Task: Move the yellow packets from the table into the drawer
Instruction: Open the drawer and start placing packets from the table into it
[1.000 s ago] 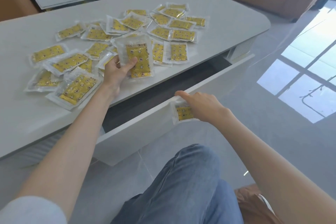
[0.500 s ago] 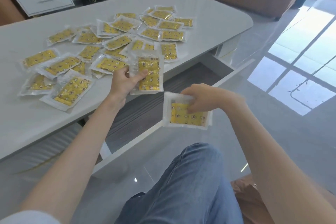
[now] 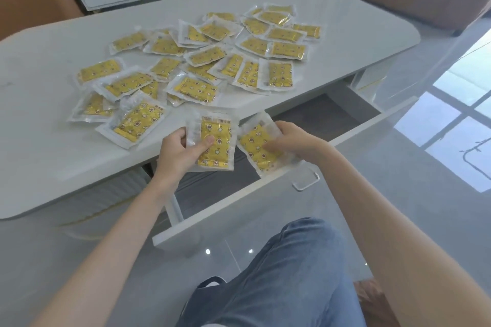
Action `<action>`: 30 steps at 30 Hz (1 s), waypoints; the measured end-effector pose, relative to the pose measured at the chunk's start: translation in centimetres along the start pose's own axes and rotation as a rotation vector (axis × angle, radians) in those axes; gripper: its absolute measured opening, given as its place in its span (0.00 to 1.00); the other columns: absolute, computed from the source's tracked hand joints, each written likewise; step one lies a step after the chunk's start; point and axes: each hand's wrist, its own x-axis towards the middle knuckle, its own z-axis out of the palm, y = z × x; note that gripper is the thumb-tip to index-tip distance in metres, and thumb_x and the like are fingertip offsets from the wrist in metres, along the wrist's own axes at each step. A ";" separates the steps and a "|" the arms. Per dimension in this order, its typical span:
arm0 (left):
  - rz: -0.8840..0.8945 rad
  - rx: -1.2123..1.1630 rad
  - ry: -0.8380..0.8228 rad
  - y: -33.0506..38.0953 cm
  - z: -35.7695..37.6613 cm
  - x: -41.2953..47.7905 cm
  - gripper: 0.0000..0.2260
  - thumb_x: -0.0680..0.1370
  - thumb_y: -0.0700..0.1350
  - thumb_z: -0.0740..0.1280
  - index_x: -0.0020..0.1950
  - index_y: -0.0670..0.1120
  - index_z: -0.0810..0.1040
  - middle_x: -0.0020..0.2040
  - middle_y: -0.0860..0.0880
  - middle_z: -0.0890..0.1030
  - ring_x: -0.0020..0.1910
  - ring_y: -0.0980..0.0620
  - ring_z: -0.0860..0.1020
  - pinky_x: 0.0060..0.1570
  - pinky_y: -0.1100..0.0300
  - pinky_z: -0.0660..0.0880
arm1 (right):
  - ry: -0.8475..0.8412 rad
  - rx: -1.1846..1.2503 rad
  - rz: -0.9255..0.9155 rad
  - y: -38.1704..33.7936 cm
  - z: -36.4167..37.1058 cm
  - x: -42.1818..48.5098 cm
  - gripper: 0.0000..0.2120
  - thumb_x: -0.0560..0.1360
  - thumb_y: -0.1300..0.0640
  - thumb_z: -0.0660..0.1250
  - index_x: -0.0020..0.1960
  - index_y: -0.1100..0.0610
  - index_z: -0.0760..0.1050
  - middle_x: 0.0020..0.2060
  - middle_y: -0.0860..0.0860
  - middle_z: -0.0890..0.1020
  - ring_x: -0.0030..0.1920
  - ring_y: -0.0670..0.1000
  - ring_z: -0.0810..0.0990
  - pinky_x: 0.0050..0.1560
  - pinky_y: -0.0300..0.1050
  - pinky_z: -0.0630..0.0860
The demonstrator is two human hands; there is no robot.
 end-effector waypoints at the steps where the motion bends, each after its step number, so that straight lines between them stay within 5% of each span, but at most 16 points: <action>1: 0.027 0.031 0.004 -0.1 0.1 -0.2 0.11 0.73 0.46 0.72 0.54 0.46 0.79 0.47 0.51 0.83 0.46 0.55 0.81 0.48 0.58 0.78 | 0.012 -0.059 -0.003 0.1 0.4 0.2 0.21 0.75 0.58 0.67 0.66 0.54 0.67 0.59 0.52 0.77 0.55 0.52 0.78 0.55 0.48 0.78; 6: 0.048 0.117 -0.090 -0.9 1.2 -0.8 0.09 0.74 0.47 0.72 0.51 0.46 0.78 0.43 0.57 0.82 0.41 0.63 0.80 0.37 0.73 0.76 | 0.008 -0.144 0.070 1.0 0.4 0.0 0.26 0.77 0.58 0.65 0.72 0.56 0.60 0.63 0.53 0.73 0.55 0.53 0.75 0.48 0.45 0.77; 13: -0.268 0.027 -0.227 -4.1 3.2 -1.0 0.06 0.75 0.40 0.70 0.46 0.47 0.74 0.47 0.49 0.81 0.40 0.57 0.79 0.38 0.65 0.76 | 0.041 -0.121 0.171 2.9 1.2 0.0 0.28 0.76 0.60 0.66 0.73 0.56 0.59 0.66 0.54 0.72 0.57 0.54 0.75 0.48 0.46 0.73; 18: -0.467 -0.040 -0.114 -6.4 3.4 -0.3 0.15 0.77 0.39 0.68 0.62 0.40 0.72 0.57 0.45 0.80 0.48 0.50 0.78 0.35 0.63 0.73 | 0.055 -0.215 0.169 1.9 3.2 2.5 0.33 0.75 0.61 0.67 0.76 0.59 0.54 0.69 0.56 0.68 0.66 0.57 0.70 0.56 0.47 0.71; 22: -0.558 -0.020 -0.037 -8.0 3.7 -0.2 0.15 0.78 0.40 0.66 0.64 0.39 0.72 0.58 0.44 0.79 0.52 0.47 0.78 0.42 0.60 0.72 | -0.035 -0.228 0.214 0.9 5.4 4.9 0.36 0.74 0.62 0.69 0.76 0.60 0.55 0.69 0.57 0.68 0.67 0.58 0.70 0.61 0.49 0.71; 30: -0.569 0.197 0.103 -9.0 4.1 -0.4 0.32 0.80 0.36 0.59 0.77 0.41 0.41 0.61 0.43 0.72 0.40 0.52 0.71 0.32 0.63 0.70 | -0.088 -0.034 0.301 1.1 9.1 8.0 0.43 0.69 0.61 0.75 0.76 0.59 0.53 0.71 0.57 0.66 0.69 0.58 0.67 0.65 0.50 0.71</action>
